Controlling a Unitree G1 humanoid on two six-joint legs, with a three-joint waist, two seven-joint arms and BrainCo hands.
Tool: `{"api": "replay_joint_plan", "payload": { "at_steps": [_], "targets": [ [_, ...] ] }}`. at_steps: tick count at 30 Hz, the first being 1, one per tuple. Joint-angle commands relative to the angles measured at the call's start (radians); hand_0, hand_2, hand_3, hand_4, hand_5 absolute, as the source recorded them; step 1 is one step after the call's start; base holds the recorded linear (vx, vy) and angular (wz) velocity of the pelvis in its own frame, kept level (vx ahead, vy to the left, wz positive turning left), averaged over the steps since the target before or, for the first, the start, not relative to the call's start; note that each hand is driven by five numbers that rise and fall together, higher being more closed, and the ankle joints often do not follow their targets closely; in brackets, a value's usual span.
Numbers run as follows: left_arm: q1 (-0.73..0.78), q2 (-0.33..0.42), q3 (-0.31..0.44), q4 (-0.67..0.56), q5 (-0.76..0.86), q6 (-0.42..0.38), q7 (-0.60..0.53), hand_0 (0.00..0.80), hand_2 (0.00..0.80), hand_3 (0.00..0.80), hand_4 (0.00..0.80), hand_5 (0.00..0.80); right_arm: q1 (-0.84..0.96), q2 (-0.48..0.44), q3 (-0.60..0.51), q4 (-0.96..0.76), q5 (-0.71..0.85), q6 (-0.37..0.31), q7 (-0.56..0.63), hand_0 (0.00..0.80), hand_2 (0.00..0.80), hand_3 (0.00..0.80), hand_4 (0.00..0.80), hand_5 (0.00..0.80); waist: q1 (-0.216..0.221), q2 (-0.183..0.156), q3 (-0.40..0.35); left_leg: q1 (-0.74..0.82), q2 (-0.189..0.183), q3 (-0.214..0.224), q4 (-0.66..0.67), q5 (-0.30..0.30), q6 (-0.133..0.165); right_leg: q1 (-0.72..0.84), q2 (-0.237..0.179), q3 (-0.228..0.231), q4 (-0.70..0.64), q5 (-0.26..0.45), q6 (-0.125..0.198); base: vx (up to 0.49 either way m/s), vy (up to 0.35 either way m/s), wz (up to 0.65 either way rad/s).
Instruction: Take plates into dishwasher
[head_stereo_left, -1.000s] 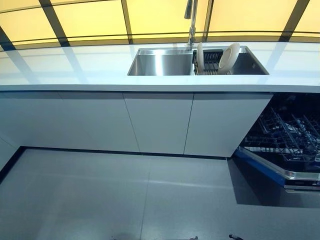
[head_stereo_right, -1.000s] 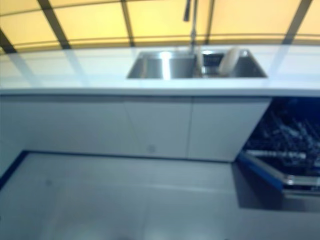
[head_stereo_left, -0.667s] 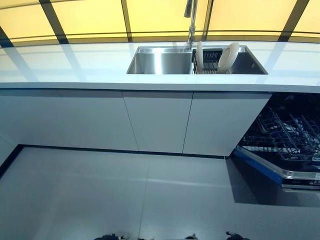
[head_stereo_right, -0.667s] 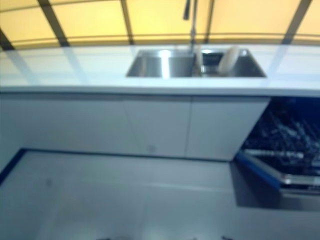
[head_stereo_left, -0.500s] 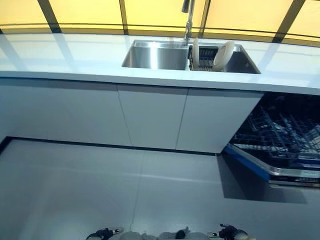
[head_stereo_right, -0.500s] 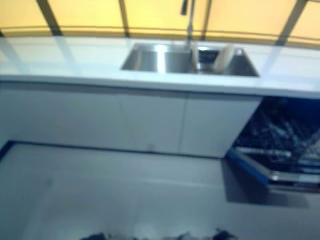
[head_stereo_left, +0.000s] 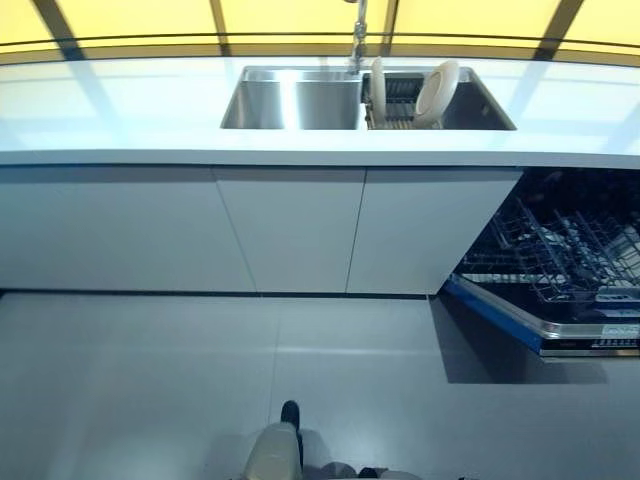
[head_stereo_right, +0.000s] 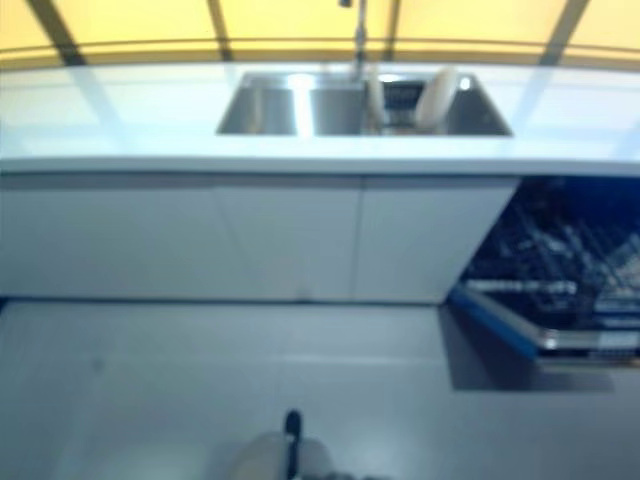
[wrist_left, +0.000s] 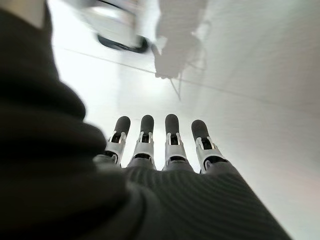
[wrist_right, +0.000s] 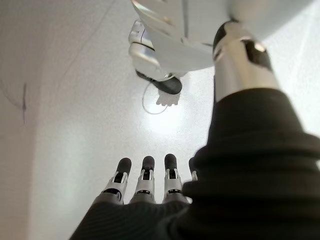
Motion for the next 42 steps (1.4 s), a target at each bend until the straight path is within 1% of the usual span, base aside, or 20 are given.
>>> {"api": "replay_joint_plan", "payload": {
  "at_steps": [1, 7, 9, 10, 11, 12, 13, 14, 15, 16, 18, 20, 22, 23, 25, 29, 31, 34, 37, 42],
  "targets": [
    [0.000, 0.006, -0.020, -0.021, 0.014, 0.000, 0.007, 0.000, 0.000, 0.000, 0.000, 0.000, -0.020, -0.014, -0.006, -0.062, 0.038, -0.038, 0.027, 0.000, 0.000, 0.000, 0.000, 0.000, 0.027, 0.023, -0.011, -0.236, 0.029, -0.020, 0.134, 0.054, -0.028, 0.195, -0.005, -0.027, -0.077, -0.005, 0.034, 0.197, 0.045, -0.04],
    [0.020, -0.006, -0.007, 0.001, 0.070, 0.007, 0.011, 0.000, 0.000, 0.000, 0.000, 0.000, -0.033, -0.010, -0.063, -0.064, 0.074, -0.030, -0.023, 0.000, 0.000, 0.000, 0.000, 0.000, 0.026, 0.012, -0.062, -0.218, 0.005, 0.010, 0.197, -0.055, 0.017, 0.233, -0.076, -0.029, -0.063, 0.023, 0.086, 0.314, 0.138, 0.00],
    [0.016, 0.000, -0.006, 0.005, 0.099, 0.007, 0.013, 0.000, 0.000, 0.000, 0.000, 0.000, -0.025, -0.012, -0.094, -0.066, 0.083, -0.005, -0.043, 0.000, 0.000, 0.000, 0.000, 0.000, 0.024, 0.000, -0.090, -0.175, -0.045, 0.033, 0.161, -0.082, 0.056, 0.230, -0.150, -0.038, 0.094, 0.199, 0.120, 0.315, 0.234, 0.09],
    [0.010, 0.005, -0.015, 0.008, 0.110, 0.001, 0.010, 0.000, 0.000, 0.000, 0.000, 0.000, -0.017, -0.011, -0.104, -0.066, 0.091, 0.001, -0.056, 0.000, 0.000, 0.000, 0.000, 0.000, 0.015, 0.004, -0.101, -0.135, -0.076, 0.013, 0.117, -0.093, 0.078, 0.172, -0.175, -0.014, 0.225, 0.299, 0.134, 0.302, 0.265, 0.09],
    [0.005, 0.011, -0.032, 0.012, 0.114, -0.007, 0.005, 0.000, 0.000, 0.000, 0.000, 0.000, -0.007, -0.013, -0.112, -0.064, 0.093, -0.002, -0.065, 0.000, 0.000, 0.000, 0.000, 0.000, -0.008, 0.016, -0.103, -0.095, -0.094, -0.015, 0.083, -0.099, 0.095, 0.078, -0.151, 0.044, 0.361, 0.364, 0.137, 0.245, 0.199, 0.06],
    [0.004, 0.013, -0.037, 0.013, 0.117, -0.010, 0.003, 0.000, 0.000, 0.000, 0.000, 0.000, -0.004, -0.013, -0.113, -0.063, 0.094, -0.003, -0.067, 0.000, 0.000, 0.000, 0.000, 0.000, -0.012, 0.018, -0.104, -0.088, -0.098, -0.019, 0.076, -0.101, 0.099, 0.055, -0.145, 0.058, 0.386, 0.373, 0.138, 0.283, 0.210, 0.31],
    [-0.007, 0.029, -0.056, 0.006, 0.142, -0.008, -0.013, 0.000, 0.000, 0.000, 0.000, 0.000, 0.015, -0.021, -0.116, -0.069, 0.114, -0.014, -0.083, 0.000, 0.000, 0.000, 0.000, 0.000, -0.060, 0.041, -0.088, -0.006, -0.118, -0.054, 0.024, -0.097, 0.109, -0.162, -0.097, 0.098, 0.546, 0.434, 0.133, 0.287, 0.170, 0.37],
    [-0.015, 0.036, -0.058, -0.003, 0.135, -0.001, -0.011, 0.000, 0.000, 0.000, 0.000, 0.000, 0.017, -0.031, -0.107, -0.070, 0.130, -0.022, -0.090, 0.000, 0.000, 0.000, 0.000, 0.000, -0.084, 0.056, -0.068, 0.046, -0.114, -0.061, 0.001, -0.096, 0.107, -0.285, -0.114, 0.073, 0.546, 0.433, 0.113, 0.283, 0.153, 0.49],
    [-0.017, 0.037, -0.058, -0.004, 0.130, 0.000, -0.009, 0.000, 0.000, 0.000, 0.000, 0.000, 0.016, -0.033, -0.104, -0.070, 0.131, -0.023, -0.091, 0.000, 0.000, 0.000, 0.000, 0.000, -0.088, 0.058, -0.063, 0.056, -0.113, -0.061, -0.003, -0.095, 0.106, -0.302, -0.120, 0.069, 0.544, 0.426, 0.108, 0.353, -0.066, 0.20],
    [-0.026, 0.051, -0.058, -0.008, 0.092, 0.006, -0.010, 0.000, 0.000, 0.000, 0.000, 0.000, 0.012, -0.046, -0.086, -0.061, 0.122, -0.041, -0.084, 0.000, 0.000, 0.000, 0.000, 0.000, -0.111, 0.067, -0.044, 0.107, -0.099, -0.067, -0.027, -0.103, 0.097, -0.369, -0.121, 0.024, 0.355, 0.375, 0.088, 0.419, -0.250, 0.15],
    [-0.048, 0.065, -0.052, -0.003, 0.104, 0.017, -0.021, 0.000, 0.000, 0.000, 0.000, 0.000, 0.010, -0.051, -0.090, -0.043, 0.107, -0.060, -0.064, 0.000, 0.000, 0.000, 0.000, 0.000, -0.142, 0.035, -0.042, 0.143, -0.128, -0.099, -0.020, -0.138, 0.081, -0.375, -0.126, 0.019, -0.018, 0.456, 0.110, 0.565, -0.384, 0.07],
    [-0.067, 0.072, -0.045, 0.005, 0.107, 0.026, -0.033, 0.000, 0.000, 0.000, 0.000, 0.000, 0.006, -0.053, -0.097, -0.042, 0.061, -0.062, -0.054, 0.000, 0.000, 0.000, 0.000, 0.000, -0.171, 0.031, -0.037, 0.190, -0.130, -0.131, 0.002, -0.191, 0.082, -0.407, -0.123, 0.040, -0.175, 0.487, 0.129, 0.487, -0.305, 0.36],
    [-0.072, 0.069, -0.038, 0.005, 0.079, 0.037, -0.049, 0.000, 0.000, 0.000, 0.000, 0.000, -0.013, -0.057, -0.085, -0.048, 0.032, -0.033, -0.053, 0.000, 0.000, 0.000, 0.000, 0.000, -0.174, 0.018, -0.044, 0.207, -0.118, -0.139, 0.057, -0.270, 0.090, -0.393, -0.120, 0.044, -0.157, 0.456, 0.119, 0.321, -0.281, 0.70],
    [-0.061, 0.059, -0.032, 0.008, 0.072, 0.059, -0.068, 0.000, 0.000, 0.000, 0.000, 0.000, -0.023, -0.045, -0.069, -0.048, 0.034, 0.001, -0.063, 0.000, 0.000, 0.000, 0.000, 0.000, -0.165, 0.000, -0.056, 0.200, -0.096, -0.108, 0.100, -0.299, 0.090, -0.344, -0.124, 0.021, -0.126, 0.408, 0.116, 0.265, -0.297, 0.74],
    [-0.033, 0.032, -0.011, 0.009, 0.024, 0.084, -0.063, 0.000, 0.000, 0.000, 0.000, 0.000, -0.025, -0.030, -0.056, -0.058, 0.047, 0.047, -0.071, 0.000, 0.000, 0.000, 0.000, 0.000, -0.153, -0.002, -0.071, 0.241, -0.053, -0.113, 0.090, -0.277, 0.059, -0.307, -0.091, 0.029, -0.069, 0.362, 0.108, 0.273, -0.294, 0.76],
    [-0.025, -0.018, 0.001, 0.063, 0.105, 0.050, -0.067, 0.000, 0.000, 0.000, 0.000, 0.000, -0.056, -0.037, -0.052, -0.045, -0.040, -0.060, -0.049, 0.000, 0.000, 0.000, 0.000, 0.000, -0.126, -0.017, -0.091, 0.279, -0.022, -0.109, 0.015, -0.239, 0.034, -0.229, -0.091, -0.020, -0.104, 0.331, 0.102, 0.241, -0.173, 0.34],
    [-0.017, -0.003, -0.009, 0.054, 0.129, 0.049, -0.055, 0.000, 0.000, 0.000, 0.000, 0.000, -0.079, -0.065, 0.000, -0.103, -0.125, -0.117, 0.055, 0.000, 0.000, 0.000, 0.000, 0.000, -0.122, -0.017, -0.091, 0.289, -0.012, -0.113, -0.019, -0.230, 0.021, -0.235, -0.092, -0.024, -0.096, 0.321, 0.109, 0.150, -0.072, -0.10],
    [0.008, 0.060, -0.007, -0.017, 0.179, 0.087, -0.056, 0.000, 0.000, 0.000, 0.000, 0.000, -0.102, -0.162, 0.062, -0.373, -0.127, -0.075, 0.276, 0.000, 0.000, 0.000, 0.000, 0.000, -0.114, -0.027, -0.084, 0.284, 0.003, -0.109, -0.030, -0.226, 0.008, -0.254, -0.106, -0.035, -0.089, 0.323, 0.123, 0.049, -0.092, 0.11],
    [0.037, 0.151, 0.027, -0.086, 0.222, 0.121, -0.082, 0.000, 0.000, 0.000, 0.000, 0.000, -0.087, -0.362, 0.073, -0.831, 0.038, 0.016, 0.657, 0.000, 0.000, 0.000, 0.000, 0.000, -0.119, -0.047, -0.072, 0.286, 0.015, -0.093, -0.044, -0.221, 0.003, -0.279, -0.121, -0.040, -0.074, 0.330, 0.140, 0.027, -0.094, 0.02],
    [0.037, 0.189, 0.064, -0.062, 0.243, 0.079, -0.104, 0.000, 0.000, 0.000, 0.000, 0.000, -0.096, -0.490, -0.073, -1.176, 0.414, 0.149, 0.878, 0.000, 0.000, 0.000, 0.000, 0.000, -0.146, -0.055, -0.083, 0.312, 0.025, -0.061, -0.081, -0.214, -0.005, -0.294, -0.131, -0.034, -0.055, 0.325, 0.161, 0.082, -0.006, -0.04]
  ]
}}
